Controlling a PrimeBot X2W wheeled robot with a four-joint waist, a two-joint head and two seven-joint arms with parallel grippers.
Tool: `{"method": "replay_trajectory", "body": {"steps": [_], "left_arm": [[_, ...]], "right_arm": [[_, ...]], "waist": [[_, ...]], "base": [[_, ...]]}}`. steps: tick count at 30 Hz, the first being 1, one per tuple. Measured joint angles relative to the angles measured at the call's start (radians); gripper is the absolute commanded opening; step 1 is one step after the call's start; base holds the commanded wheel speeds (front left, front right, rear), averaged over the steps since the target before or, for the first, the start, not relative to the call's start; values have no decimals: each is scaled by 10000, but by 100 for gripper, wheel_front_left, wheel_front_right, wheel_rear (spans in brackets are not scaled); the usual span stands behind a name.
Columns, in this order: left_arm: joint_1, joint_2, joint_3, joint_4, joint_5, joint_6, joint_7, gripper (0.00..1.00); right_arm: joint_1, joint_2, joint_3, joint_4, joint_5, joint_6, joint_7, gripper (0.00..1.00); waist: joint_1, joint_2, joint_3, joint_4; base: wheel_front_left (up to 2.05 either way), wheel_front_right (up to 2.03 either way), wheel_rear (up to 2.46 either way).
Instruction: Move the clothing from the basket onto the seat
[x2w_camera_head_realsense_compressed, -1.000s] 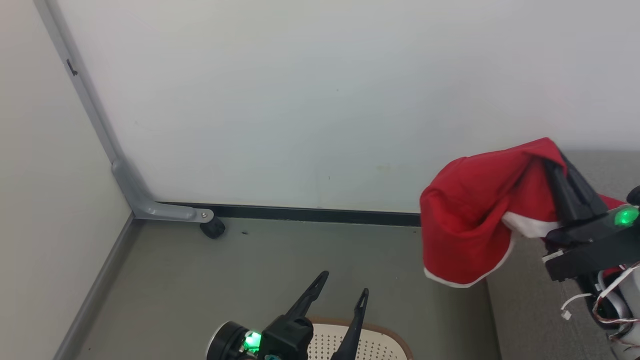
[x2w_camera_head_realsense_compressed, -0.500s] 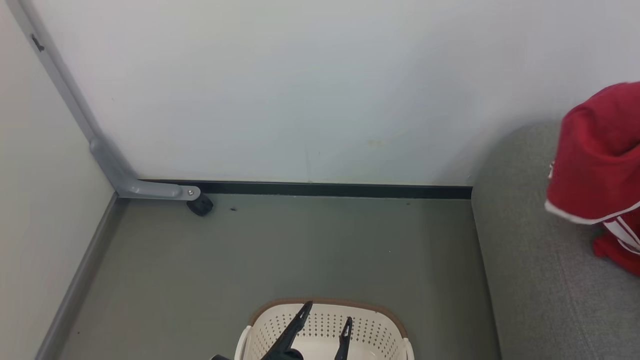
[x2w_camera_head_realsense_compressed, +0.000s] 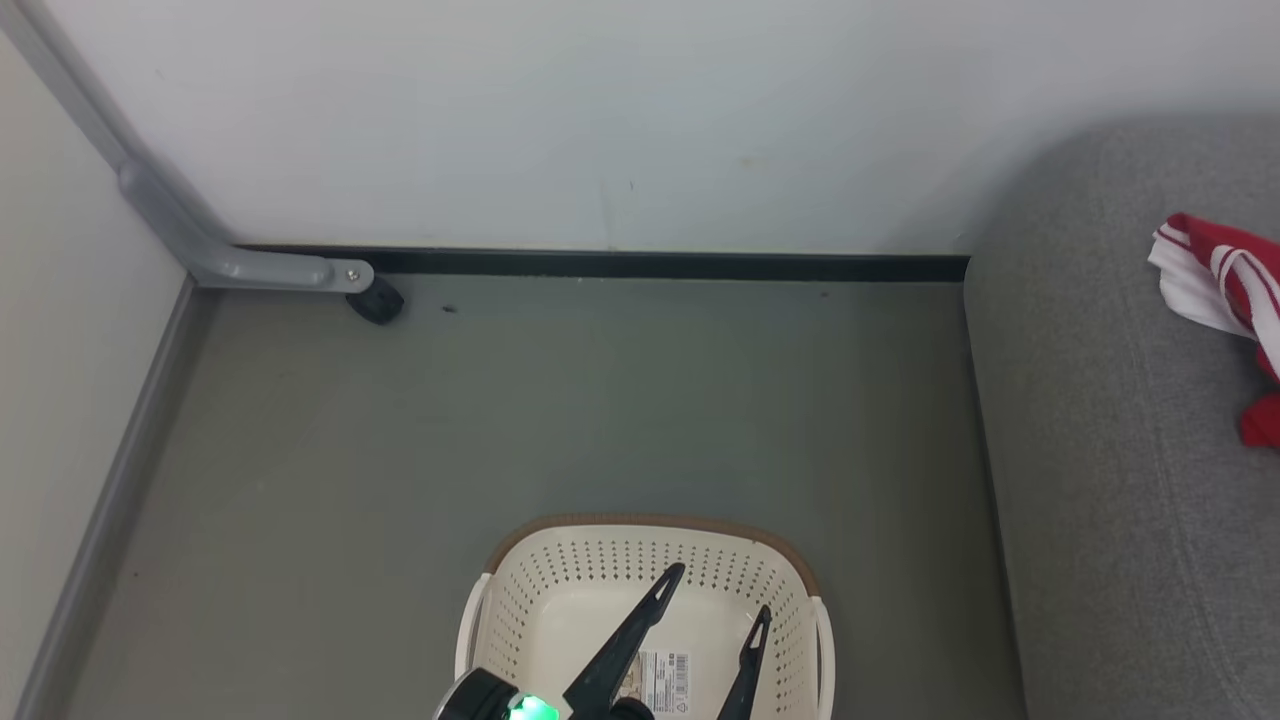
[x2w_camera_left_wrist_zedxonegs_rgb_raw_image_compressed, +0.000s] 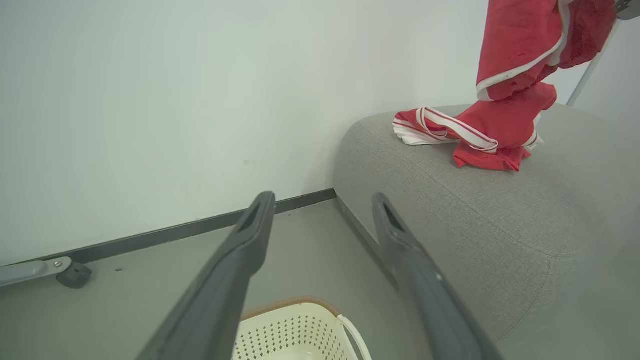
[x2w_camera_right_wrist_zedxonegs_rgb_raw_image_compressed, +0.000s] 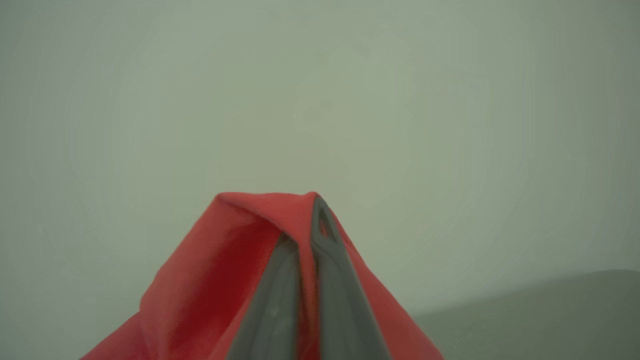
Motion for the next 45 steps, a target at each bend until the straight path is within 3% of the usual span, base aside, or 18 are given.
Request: {"method": "replay_trajectory", "body": {"steps": [6,13,26,34,35,36,37,38,39,40,45], "left_arm": [[-707,-4,-441,-217,25,2,-249,100],[-1428,-19,-1103,-261,151,2,-430,100],[-2209,-25,-1996,211,209,2,-546,100],[-2419,-23,-2094,460,105,2,-596,100],[-2422,-25,-2092,481,102,2,-606,100],[-2427,-27,-2088,502,94,2,-612,100],[-2437,-29,-2086,543,58,2,-616,100],[-2457,-29,-2077,596,8,2,-616,100],[-2496,-25,-2057,665,-25,2,-617,100],[-2530,-27,-2040,706,-35,2,-625,100],[-2551,-29,-1985,926,-132,2,-706,100]], "right_arm": [[-229,-598,-397,953,320,58,0,0],[-556,-867,-397,1894,593,86,0,0],[-965,-1156,408,2999,1452,86,-27,0],[-1264,-1243,821,3381,1764,86,-33,0],[-1314,-1244,851,3440,1772,86,-33,7],[-1392,-1244,888,3509,1772,88,-33,33],[-1430,-1252,934,3555,1772,88,-33,38],[-1449,-1260,982,3609,1772,88,-38,55],[-1456,-1260,1032,3657,1774,88,-42,90],[-1459,-1260,1083,3678,1774,88,-42,100],[-1595,-1216,1329,3852,1770,88,-44,100]], "waist": [[1,0,817,56],[0,0,1736,156],[0,1,2904,353],[-1,0,2965,436],[-1,0,2947,443],[-2,0,2930,448],[-2,-1,2904,452],[-1,0,2871,454],[-1,0,2831,459],[-1,0,2789,461],[-2,0,2507,457]], "base": [[0,0,0],[0,0,0],[0,0,0],[0,0,0],[0,0,0],[0,0,0],[0,0,0],[0,0,0],[0,0,0],[0,0,0],[0,0,0]]}}
